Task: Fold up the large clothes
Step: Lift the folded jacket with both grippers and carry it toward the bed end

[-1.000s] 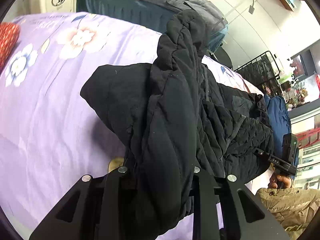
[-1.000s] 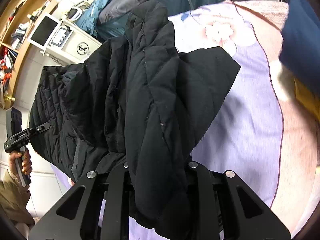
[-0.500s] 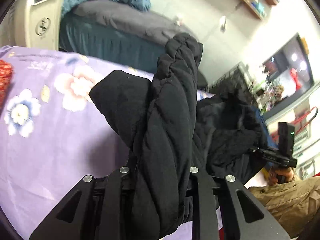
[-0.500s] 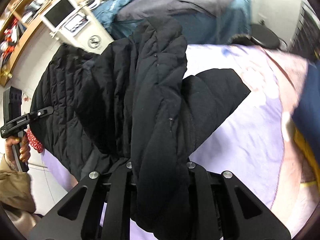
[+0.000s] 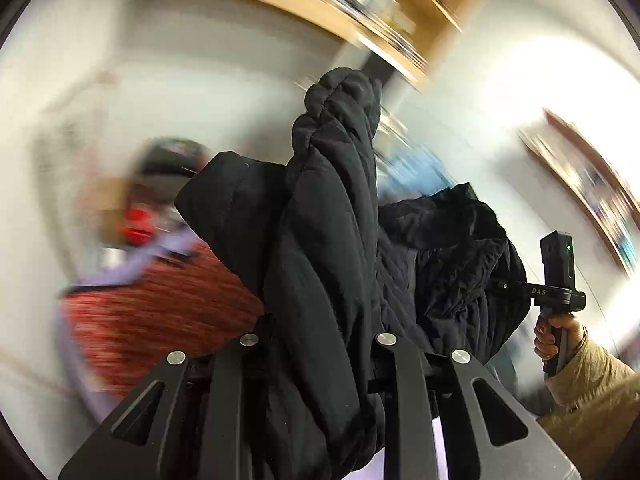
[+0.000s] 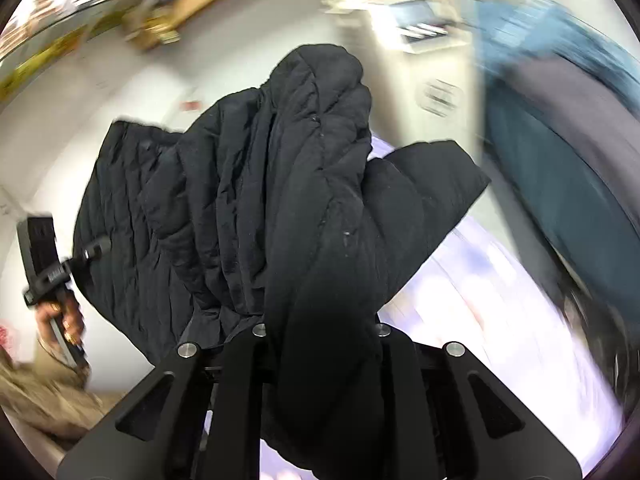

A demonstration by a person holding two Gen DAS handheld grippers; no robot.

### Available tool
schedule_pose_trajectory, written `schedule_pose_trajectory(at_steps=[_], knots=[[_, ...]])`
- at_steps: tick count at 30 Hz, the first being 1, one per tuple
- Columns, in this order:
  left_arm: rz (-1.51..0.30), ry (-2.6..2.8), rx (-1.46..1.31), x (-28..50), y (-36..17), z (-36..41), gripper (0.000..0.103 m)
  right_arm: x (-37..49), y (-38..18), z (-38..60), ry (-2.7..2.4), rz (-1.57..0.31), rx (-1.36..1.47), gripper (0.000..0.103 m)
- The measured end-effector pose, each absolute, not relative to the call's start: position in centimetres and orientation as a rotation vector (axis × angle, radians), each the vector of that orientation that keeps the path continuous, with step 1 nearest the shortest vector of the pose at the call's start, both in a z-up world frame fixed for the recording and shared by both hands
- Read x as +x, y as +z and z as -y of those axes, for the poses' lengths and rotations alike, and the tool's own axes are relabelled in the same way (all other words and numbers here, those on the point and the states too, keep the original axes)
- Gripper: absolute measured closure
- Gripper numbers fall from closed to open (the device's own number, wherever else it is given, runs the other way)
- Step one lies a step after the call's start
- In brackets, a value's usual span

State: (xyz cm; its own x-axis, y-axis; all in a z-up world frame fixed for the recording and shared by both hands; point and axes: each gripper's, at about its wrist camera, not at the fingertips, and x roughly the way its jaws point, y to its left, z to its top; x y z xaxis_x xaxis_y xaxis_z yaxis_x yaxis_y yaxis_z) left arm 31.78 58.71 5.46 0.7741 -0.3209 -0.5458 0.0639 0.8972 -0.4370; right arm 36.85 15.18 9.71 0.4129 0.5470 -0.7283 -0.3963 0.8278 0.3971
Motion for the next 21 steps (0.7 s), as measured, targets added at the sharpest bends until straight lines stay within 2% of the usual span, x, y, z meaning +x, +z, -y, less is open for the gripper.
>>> schedule_pose_trajectory(at_steps=[2, 5, 10, 13, 16, 19, 21], knots=[[-0.646, -0.105, -0.449, 30.9, 4.3, -61.6, 0.081, 42.6, 9.5, -19.7, 0.683, -1.01, 0.164, 0.084], [-0.716, 0.006, -0.533, 30.4, -0.1, -64.8, 0.081, 50.2, 7.3, -26.1, 0.738, -1.07, 0.136, 0.082], [-0.844, 0.066, -0.634, 30.2, -8.4, -65.7, 0.079, 56.8, -2.5, -32.1, 0.591, -1.271, 0.089, 0.081], [-0.807, 0.028, -0.692, 29.6, -8.9, -66.5, 0.077, 58.0, -6.6, -30.3, 0.503, -1.329, 0.2, 0.081], [-0.806, 0.013, -0.655, 30.0, -8.1, -65.9, 0.075, 58.1, -6.7, -28.8, 0.531, -1.317, 0.277, 0.081], [-0.801, 0.034, -0.75, 30.2, -10.0, -66.4, 0.063, 57.4, -6.7, -27.9, 0.531, -1.319, 0.277, 0.081], [-0.821, 0.059, -0.838, 30.4, -11.8, -67.2, 0.047, 56.8, -7.1, -28.4, 0.501, -1.327, 0.295, 0.076]])
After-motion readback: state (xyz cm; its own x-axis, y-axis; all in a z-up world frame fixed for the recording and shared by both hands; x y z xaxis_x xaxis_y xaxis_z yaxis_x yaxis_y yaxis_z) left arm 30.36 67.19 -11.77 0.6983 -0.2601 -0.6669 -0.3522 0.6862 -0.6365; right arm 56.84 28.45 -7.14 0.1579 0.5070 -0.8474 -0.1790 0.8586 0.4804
